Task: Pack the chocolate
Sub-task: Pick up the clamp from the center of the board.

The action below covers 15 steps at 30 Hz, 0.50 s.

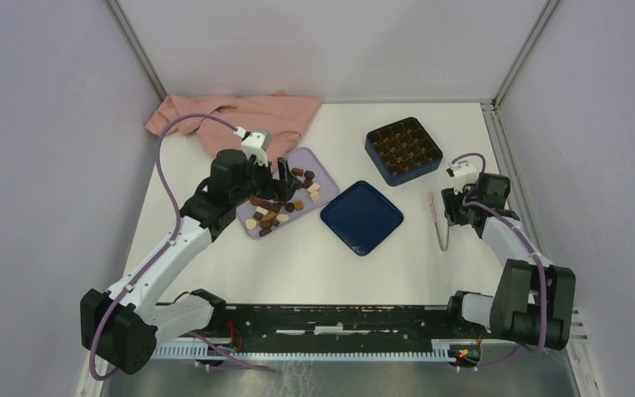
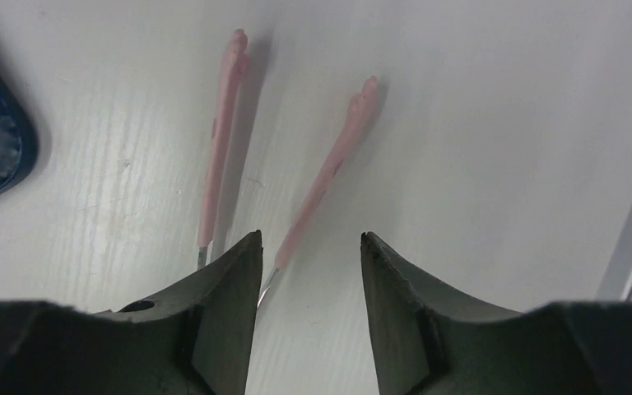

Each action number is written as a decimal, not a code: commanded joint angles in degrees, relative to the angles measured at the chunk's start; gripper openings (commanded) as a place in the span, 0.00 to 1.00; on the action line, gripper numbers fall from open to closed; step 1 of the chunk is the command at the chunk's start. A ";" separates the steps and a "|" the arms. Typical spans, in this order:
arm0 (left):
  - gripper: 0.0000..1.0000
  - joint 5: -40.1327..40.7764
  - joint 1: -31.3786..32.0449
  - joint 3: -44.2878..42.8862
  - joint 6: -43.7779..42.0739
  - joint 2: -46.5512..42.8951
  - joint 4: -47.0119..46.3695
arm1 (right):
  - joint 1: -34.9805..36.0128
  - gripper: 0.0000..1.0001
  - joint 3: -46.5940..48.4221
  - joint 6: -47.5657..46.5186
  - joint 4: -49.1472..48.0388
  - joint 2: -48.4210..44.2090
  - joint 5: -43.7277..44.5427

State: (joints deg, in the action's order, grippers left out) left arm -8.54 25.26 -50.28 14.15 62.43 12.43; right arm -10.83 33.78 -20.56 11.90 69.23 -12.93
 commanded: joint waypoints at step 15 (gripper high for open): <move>0.94 -2.08 0.18 1.05 -3.34 -3.58 -2.87 | -0.80 0.26 1.29 8.10 -6.40 11.70 -0.69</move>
State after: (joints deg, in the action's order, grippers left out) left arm -6.74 25.26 -50.17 13.39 60.47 13.10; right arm -11.38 33.78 -13.69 7.09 80.05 -13.26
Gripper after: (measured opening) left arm 0.941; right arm 0.311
